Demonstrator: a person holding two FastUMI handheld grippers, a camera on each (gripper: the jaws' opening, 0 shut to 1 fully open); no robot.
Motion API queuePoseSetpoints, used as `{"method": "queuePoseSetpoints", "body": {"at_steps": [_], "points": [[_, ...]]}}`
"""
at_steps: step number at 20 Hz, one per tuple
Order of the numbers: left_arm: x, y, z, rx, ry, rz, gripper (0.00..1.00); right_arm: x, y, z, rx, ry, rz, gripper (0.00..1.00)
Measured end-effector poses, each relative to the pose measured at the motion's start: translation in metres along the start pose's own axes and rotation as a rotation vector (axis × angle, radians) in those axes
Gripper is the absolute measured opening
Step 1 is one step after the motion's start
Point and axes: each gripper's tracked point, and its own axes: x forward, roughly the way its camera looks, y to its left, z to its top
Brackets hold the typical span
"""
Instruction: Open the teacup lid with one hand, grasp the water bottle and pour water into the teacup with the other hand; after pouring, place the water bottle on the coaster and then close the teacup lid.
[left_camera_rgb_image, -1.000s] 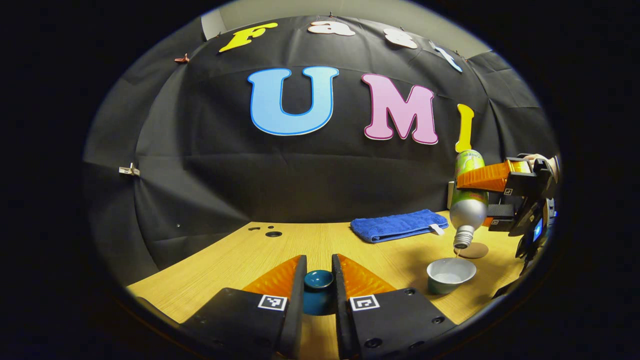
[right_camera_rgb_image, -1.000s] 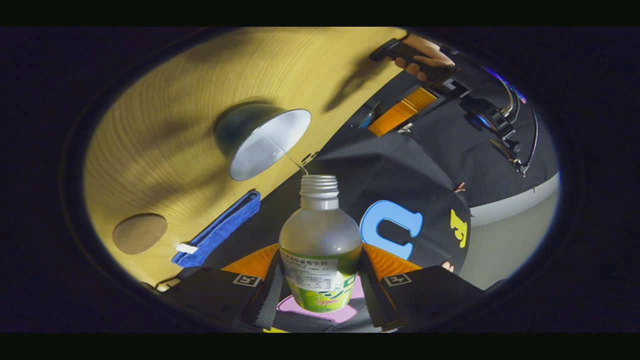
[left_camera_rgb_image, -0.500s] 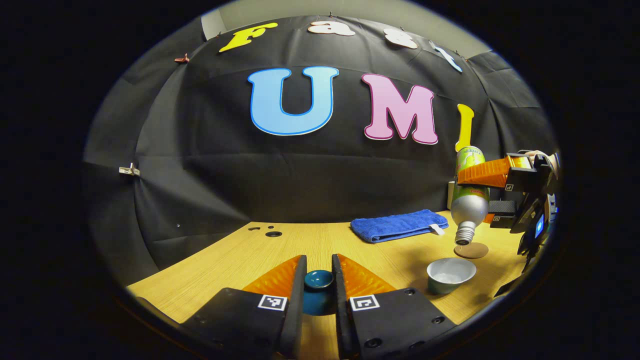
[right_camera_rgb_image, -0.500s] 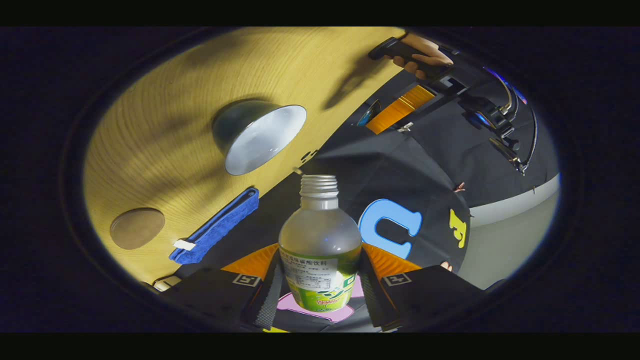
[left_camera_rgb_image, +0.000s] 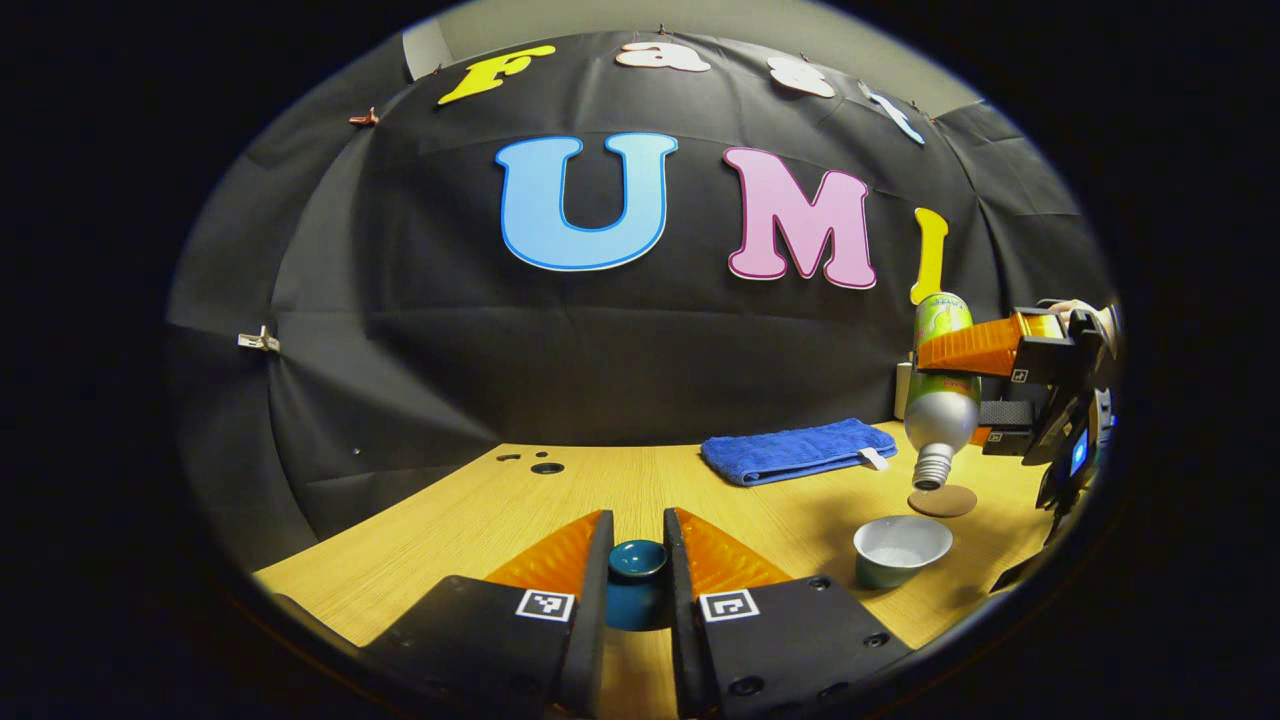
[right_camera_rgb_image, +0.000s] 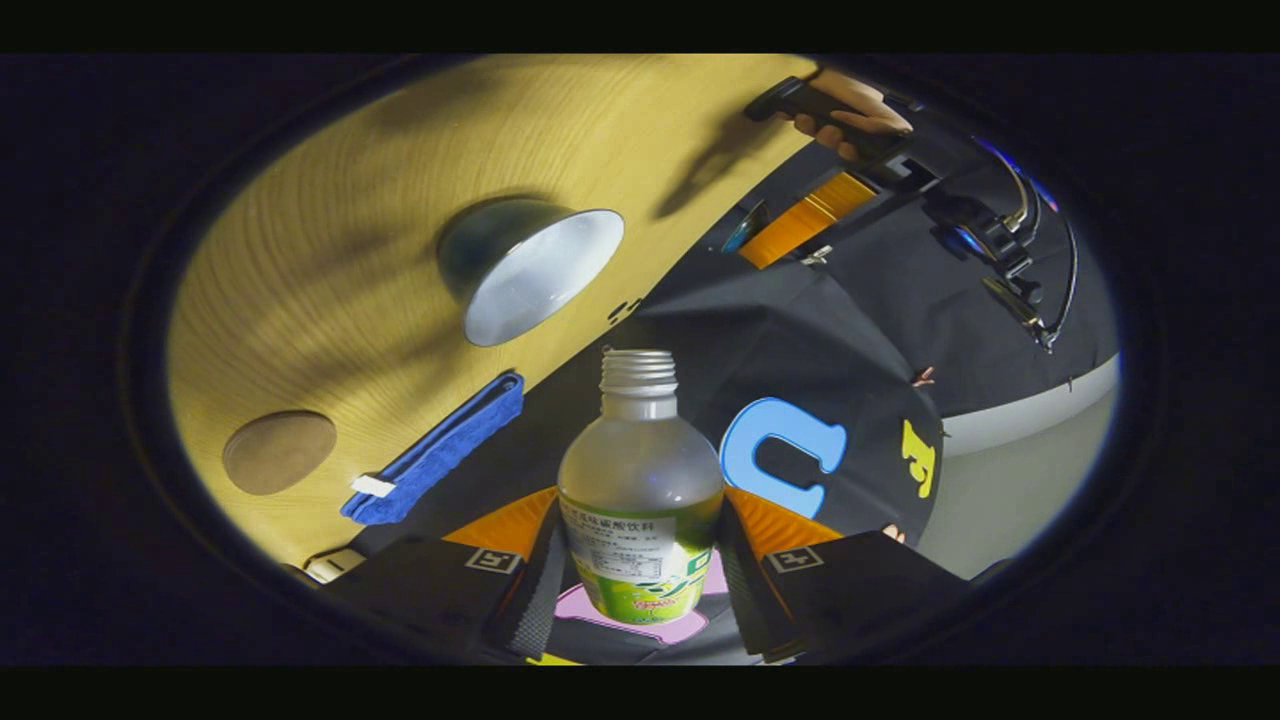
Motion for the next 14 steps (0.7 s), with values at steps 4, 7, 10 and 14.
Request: {"method": "queuePoseSetpoints", "body": {"at_steps": [4,7,10,14], "points": [[0.0,0.0,0.0,0.0,0.0,0.0,0.34,-0.001,0.001,0.0,0.009,0.004,-0.001,0.73],[0.0,0.0,0.0,0.0,0.0,0.0,0.31,-0.002,0.0,0.001,0.018,0.006,-0.006,0.73],[0.0,0.0,0.0,0.0,0.0,0.0,0.34,-0.009,0.004,-0.004,0.088,0.028,0.001,0.74],[0.0,0.0,0.001,0.001,-0.001,-0.001,0.31,-0.027,-0.004,0.0,0.225,0.022,-0.032,0.73]]}}
